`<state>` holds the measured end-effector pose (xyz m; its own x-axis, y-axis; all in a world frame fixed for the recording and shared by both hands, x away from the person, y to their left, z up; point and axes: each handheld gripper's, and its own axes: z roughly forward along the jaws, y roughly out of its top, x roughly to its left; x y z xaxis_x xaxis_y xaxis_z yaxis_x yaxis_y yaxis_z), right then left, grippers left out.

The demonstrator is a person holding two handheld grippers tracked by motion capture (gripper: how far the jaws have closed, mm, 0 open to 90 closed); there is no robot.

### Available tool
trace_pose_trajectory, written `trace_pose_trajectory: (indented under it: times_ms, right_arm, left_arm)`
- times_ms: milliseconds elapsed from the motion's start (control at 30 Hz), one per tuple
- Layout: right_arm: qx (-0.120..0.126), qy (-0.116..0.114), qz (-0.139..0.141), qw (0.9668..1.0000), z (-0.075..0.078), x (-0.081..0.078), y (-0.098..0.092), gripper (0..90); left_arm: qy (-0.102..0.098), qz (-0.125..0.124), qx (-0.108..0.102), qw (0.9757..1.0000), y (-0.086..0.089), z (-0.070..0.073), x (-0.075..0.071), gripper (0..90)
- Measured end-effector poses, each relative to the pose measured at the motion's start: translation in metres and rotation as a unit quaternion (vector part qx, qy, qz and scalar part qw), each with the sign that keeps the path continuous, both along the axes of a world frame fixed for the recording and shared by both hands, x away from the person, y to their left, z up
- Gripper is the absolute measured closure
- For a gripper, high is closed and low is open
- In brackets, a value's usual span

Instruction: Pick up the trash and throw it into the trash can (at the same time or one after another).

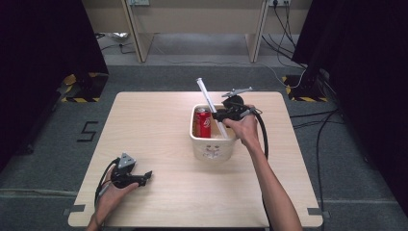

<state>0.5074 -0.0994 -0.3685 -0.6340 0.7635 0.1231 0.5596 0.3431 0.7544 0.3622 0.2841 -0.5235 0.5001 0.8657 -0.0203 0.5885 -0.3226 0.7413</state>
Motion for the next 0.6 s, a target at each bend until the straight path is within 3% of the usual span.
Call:
trace_pose_trajectory:
  times_ms: [367, 600]
  right_arm:
    - [0.018, -0.01, -0.015, 0.9997, 0.001, -0.004, -0.01, 51.3]
    - [0.03, -0.029, -0.03, 0.9987, 0.007, -0.008, -0.021, 42.0]
  left_arm:
    - [0.0, 0.0, 0.0, 1.0, 0.0, 0.0, 0.0, 14.6]
    - [0.0, 0.0, 0.0, 1.0, 0.0, 0.0, 0.0, 14.6]
